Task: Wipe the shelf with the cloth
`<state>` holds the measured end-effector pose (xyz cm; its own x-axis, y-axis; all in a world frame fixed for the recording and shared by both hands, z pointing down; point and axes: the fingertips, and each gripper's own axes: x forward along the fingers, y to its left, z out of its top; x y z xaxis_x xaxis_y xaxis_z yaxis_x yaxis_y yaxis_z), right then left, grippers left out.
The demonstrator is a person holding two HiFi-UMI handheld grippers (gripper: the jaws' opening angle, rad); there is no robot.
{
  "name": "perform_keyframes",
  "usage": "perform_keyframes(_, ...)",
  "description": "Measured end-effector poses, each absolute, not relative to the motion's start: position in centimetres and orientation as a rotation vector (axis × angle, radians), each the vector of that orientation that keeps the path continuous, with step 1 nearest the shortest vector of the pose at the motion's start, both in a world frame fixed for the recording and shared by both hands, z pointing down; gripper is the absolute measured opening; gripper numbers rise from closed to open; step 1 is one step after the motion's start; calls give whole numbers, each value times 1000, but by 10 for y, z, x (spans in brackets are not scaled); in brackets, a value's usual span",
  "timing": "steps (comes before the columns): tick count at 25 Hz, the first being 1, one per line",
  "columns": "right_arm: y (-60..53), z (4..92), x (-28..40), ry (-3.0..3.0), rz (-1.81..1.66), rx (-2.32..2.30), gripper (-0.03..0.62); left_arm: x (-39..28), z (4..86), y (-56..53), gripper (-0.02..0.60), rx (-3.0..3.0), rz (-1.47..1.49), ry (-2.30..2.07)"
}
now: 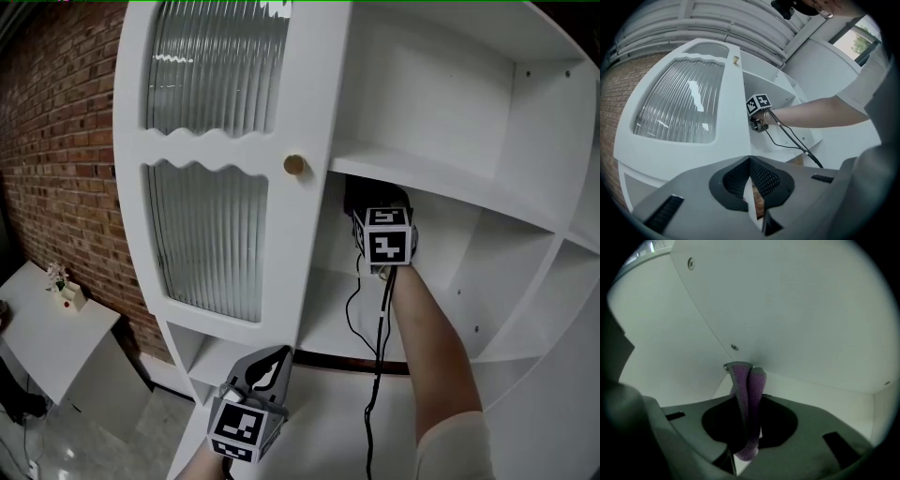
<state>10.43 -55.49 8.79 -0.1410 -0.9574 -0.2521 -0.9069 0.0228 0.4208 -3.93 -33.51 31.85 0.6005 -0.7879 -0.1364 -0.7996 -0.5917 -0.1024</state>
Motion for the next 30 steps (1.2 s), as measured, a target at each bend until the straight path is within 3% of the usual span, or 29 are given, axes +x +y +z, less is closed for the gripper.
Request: perform_keyframes(30,-501,87,353,-1972,-429,2544,80,49,328,-322,14,-2644,121,1355)
